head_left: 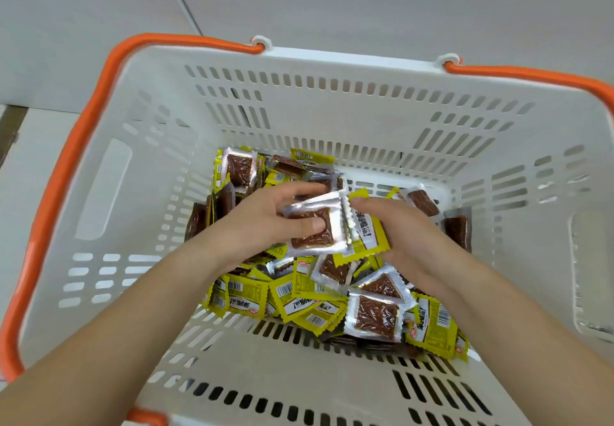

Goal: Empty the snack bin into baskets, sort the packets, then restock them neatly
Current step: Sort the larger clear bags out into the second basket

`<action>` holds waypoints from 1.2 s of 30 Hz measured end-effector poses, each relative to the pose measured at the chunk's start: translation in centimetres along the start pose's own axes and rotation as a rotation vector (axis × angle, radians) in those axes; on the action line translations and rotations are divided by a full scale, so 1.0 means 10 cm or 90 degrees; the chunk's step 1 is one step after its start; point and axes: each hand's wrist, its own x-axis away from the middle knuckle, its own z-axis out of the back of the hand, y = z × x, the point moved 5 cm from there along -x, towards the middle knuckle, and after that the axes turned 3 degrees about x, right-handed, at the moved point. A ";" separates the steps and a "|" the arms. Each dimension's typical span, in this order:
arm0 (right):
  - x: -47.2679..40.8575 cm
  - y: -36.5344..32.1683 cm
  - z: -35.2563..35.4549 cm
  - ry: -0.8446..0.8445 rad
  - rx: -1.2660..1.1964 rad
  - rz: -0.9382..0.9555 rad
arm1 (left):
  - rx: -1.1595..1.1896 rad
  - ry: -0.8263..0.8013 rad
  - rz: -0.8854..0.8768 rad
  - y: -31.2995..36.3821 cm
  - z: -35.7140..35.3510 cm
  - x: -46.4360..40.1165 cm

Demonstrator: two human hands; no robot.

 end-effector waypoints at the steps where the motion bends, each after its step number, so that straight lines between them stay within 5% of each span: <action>1: -0.01 -0.02 0.02 0.025 -0.048 0.016 | -0.013 0.048 -0.003 0.00 0.03 -0.01; 5: 0.02 -0.17 0.18 0.209 0.081 0.214 | 0.034 0.158 0.068 -0.08 0.13 -0.02; 8: 0.14 -0.26 -0.08 0.136 0.355 0.394 | 0.097 0.100 0.126 -0.13 0.01 -0.01; 11: 0.13 -0.06 -0.28 0.059 0.595 0.359 | 0.198 0.097 0.153 -0.13 -0.10 -0.02; 14: 0.12 -0.05 -0.24 0.057 0.515 0.338 | 0.301 0.090 0.184 -0.14 -0.11 -0.01; 19: 0.09 -0.12 -0.17 0.089 0.289 0.313 | 0.191 0.030 0.107 -0.06 -0.13 0.00; 22: 0.01 -0.06 -0.04 0.088 0.045 0.146 | 0.075 0.037 0.059 -0.04 -0.13 -0.02; 25: -0.02 0.07 -0.07 -0.025 0.017 -0.003 | -0.006 0.036 0.009 0.01 -0.19 -0.01; 29: -0.04 0.17 -0.05 0.010 0.055 -0.019 | -0.487 0.279 -0.199 0.13 0.15 0.02; 32: -0.04 0.14 0.03 0.069 -0.003 -0.026 | -0.452 0.446 -0.128 0.16 0.64 0.06; 36: -0.01 0.08 0.07 0.118 -0.074 -0.018 | -0.643 0.272 0.105 -0.13 0.68 -0.02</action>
